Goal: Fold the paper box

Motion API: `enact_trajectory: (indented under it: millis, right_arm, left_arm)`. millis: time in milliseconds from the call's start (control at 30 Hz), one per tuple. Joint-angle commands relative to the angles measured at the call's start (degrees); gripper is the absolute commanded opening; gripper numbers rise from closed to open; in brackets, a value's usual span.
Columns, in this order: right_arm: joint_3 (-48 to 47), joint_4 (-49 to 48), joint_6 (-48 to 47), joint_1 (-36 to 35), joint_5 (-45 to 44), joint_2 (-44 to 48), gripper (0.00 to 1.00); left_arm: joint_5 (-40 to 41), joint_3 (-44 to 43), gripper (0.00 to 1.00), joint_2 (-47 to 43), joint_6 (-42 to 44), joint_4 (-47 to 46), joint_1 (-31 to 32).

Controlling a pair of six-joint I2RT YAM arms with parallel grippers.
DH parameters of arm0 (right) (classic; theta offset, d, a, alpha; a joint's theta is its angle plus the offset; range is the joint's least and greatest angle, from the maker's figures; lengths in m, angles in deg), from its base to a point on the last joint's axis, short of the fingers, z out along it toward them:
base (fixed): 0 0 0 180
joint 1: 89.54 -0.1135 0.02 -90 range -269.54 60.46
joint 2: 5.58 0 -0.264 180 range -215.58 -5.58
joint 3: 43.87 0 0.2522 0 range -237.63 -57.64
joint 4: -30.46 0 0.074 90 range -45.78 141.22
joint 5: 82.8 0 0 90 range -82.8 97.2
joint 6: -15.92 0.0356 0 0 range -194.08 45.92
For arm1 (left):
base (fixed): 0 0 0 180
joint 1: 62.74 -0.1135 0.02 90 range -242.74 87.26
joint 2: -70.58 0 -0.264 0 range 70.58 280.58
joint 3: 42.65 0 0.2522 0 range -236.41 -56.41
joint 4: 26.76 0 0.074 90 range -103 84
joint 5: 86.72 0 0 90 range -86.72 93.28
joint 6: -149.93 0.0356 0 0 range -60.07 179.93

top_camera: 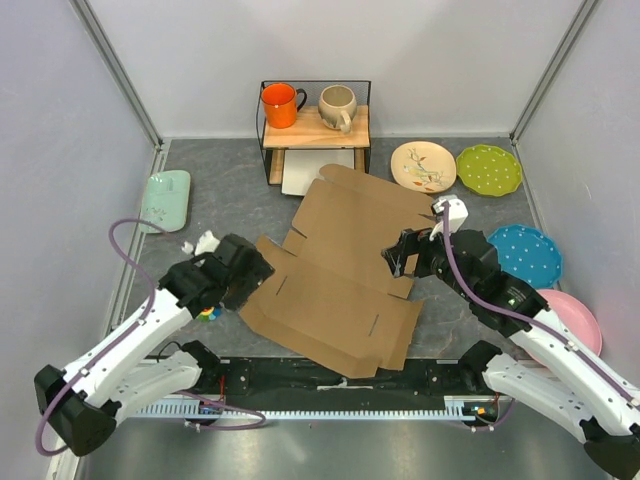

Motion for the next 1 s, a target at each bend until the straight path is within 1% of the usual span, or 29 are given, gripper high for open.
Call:
enact_trajectory:
  millis: [0,33,67,100,167,200,233,267,333,367,467,533,567,633,667,700,733,767,800,867,967]
  right_arm:
    - [1.91,-3.91,1.56,0.0,2.09,-0.95,0.98]
    - [2.27,-4.61,2.08,0.0,2.44,-1.22,0.98]
    - [2.88,-4.97,2.35,0.0,3.14,-1.48,0.98]
    - [3.15,-5.23,2.52,0.0,3.5,-1.66,0.98]
    - [3.76,-5.94,3.05,0.09,4.2,-2.01,0.98]
    - [3.85,-6.2,3.14,0.0,4.29,-2.1,0.98]
    - [4.03,-6.2,3.32,0.0,4.29,-2.19,0.98]
    - [4.03,-6.29,3.23,0.0,4.38,-2.27,0.98]
    - [4.11,-6.12,3.32,0.0,4.29,-2.19,0.98]
    - [4.2,-5.94,3.14,0.0,4.38,-1.84,0.98]
    - [4.38,-5.06,2.79,0.0,3.94,-1.22,0.98]
    - [4.64,-4.89,2.7,0.0,3.68,-1.05,0.98]
    - [4.9,-4.97,2.7,0.0,3.68,-1.13,0.98]
    - [4.99,-5.15,3.05,-0.09,4.11,-1.66,0.98]
    - [5.17,-5.32,3.32,0.0,4.29,-1.92,0.98]
    - [5.17,-5.5,3.58,0.0,4.46,-2.01,0.98]
    - [5.0,-5.07,4.19,-0.09,3.34,-1.92,0.98]
    - [5.26,-5.06,4.81,0.0,2.72,-0.62,0.98]
    - [5.52,-5.41,5.07,0.0,2.19,0.35,0.98]
    - [6.22,-5.68,4.99,0.0,1.22,3.6,0.98]
    - [6.14,-5.33,4.02,0.0,-0.27,5.9,0.98]
  left_arm:
    - [6.27,1.01,0.99,0.66,-31.05,9.9,8.09]
    - [6.62,1.1,0.99,0.48,-33.62,11.13,10.1]
    - [7.15,1.1,0.99,0.22,-36.0,12.01,14.39]
    - [8.72,1.01,0.99,0.21,-39.67,13.24,16.61]
    - [9.61,1.1,0.99,1.0,-42.69,14.04,20.56]
    - [9.53,1.27,0.99,3.01,-44.35,14.04,23.98]
    - [9.0,2.15,0.99,4.59,-45.59,14.22,25.49]
    - [8.48,2.85,0.99,5.91,-46.82,13.78,28.46]
    - [6.46,5.21,0.99,9.26,-50.25,11.42,31.47]
    - [6.1,5.93,0.99,9.7,-51.39,10.45,34.35]
    - [6.53,7.43,0.99,9.8,-55.52,9.03,38.49]
    - [7.06,9.18,0.99,9.44,-56.23,6.67,40.0]
    - [6.89,10.32,0.99,9.79,-57.11,4.66,40.7]
    - [5.84,15.67,0.98,10.41,-56.94,-0.96,40.8]
    - [5.83,18.04,0.96,10.41,-56.5,-10.39,40.8]
    - [6.36,22.85,0.93,10.41,-56.24,-14.92,40.8]
    - [6.97,24.98,0.89,10.58,-56.24,-20.18,40.8]
    - [7.76,26.83,0.87,11.11,-55.02,-28.41,40.8]
    - [8.81,28.77,0.85,11.64,-54.74,-31.37,40.8]
    - [10.22,29.14,0.84,13.82,-53.43,-35.25,41.24]
    - [11.72,30.54,0.8,14.72,-53.6,-38.5,41.76]
